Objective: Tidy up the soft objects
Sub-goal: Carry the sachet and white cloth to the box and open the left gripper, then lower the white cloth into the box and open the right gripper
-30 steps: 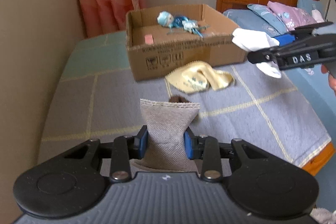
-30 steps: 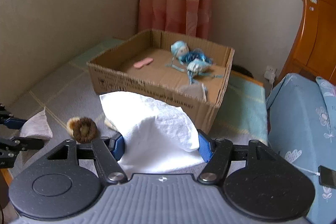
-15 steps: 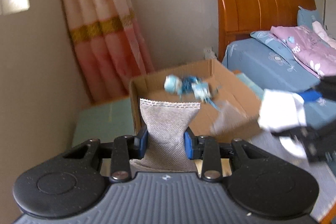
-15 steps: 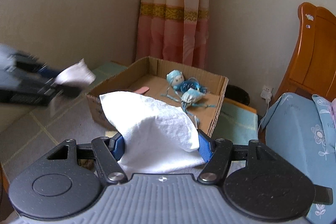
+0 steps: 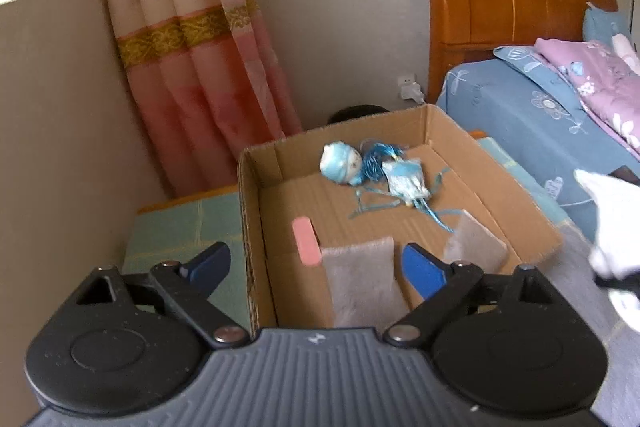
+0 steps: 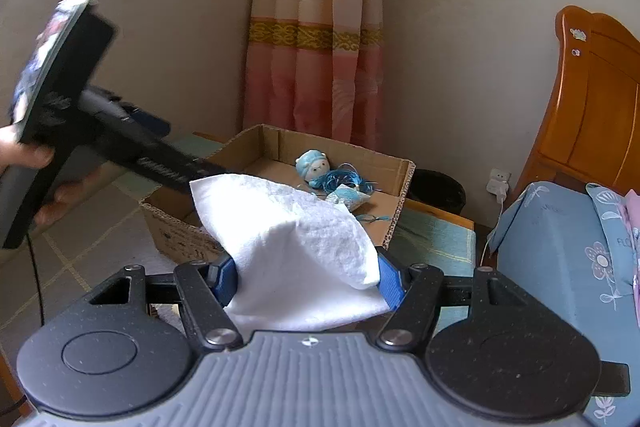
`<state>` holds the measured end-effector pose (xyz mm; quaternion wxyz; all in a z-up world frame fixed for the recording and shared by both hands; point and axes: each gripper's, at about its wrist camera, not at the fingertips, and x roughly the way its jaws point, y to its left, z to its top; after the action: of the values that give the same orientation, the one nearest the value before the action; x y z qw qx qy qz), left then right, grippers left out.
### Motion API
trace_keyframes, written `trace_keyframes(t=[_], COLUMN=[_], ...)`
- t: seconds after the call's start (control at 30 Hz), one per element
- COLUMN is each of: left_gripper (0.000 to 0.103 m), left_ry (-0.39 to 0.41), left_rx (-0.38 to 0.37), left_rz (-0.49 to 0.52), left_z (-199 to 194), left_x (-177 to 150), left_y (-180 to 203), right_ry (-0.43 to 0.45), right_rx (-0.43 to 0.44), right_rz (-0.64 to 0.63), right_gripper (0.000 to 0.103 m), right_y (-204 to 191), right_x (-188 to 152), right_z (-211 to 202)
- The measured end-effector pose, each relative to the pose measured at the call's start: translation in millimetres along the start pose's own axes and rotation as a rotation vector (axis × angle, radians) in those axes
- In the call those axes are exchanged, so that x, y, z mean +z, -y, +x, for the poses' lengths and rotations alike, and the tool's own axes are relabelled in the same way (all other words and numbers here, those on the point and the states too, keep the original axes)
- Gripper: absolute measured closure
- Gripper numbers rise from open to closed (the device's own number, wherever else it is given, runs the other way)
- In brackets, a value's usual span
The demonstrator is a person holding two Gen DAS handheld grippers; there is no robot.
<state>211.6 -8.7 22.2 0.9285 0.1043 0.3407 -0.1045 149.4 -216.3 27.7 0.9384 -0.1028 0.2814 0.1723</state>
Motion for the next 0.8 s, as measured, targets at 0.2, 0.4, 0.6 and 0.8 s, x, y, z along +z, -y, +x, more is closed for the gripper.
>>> trace_keyframes(t=[0.2,0.4,0.6,0.8], left_gripper=[0.008,0.003,0.003,0.003], left_ry=[0.003,-0.004,0.021,0.013], left_rx=[0.030,0.068,0.146,0.165], left_rz=[-0.042,-0.137,-0.181,-0.196], left_z=[-46.1,-80.0,-101.1,-103.2], left_x=[-30.6,-63.0,-85.7,-100.1], left_y=[-6.9,-15.6,-27.6,-36.0], right_ry=[-0.015,-0.047,-0.100,-0.145], right_rx=[-0.002,0.009,0.023,0.000], right_rz=[0.010,0.052,0.109,0.087], right_gripper=[0.032,0.031,0.031,0.031], right_y=[1.5,0.5,-3.0,-19.5], right_x=[5.8,22.4,52.5,89.9], right_z=[9.2,24.0,59.0,107.9])
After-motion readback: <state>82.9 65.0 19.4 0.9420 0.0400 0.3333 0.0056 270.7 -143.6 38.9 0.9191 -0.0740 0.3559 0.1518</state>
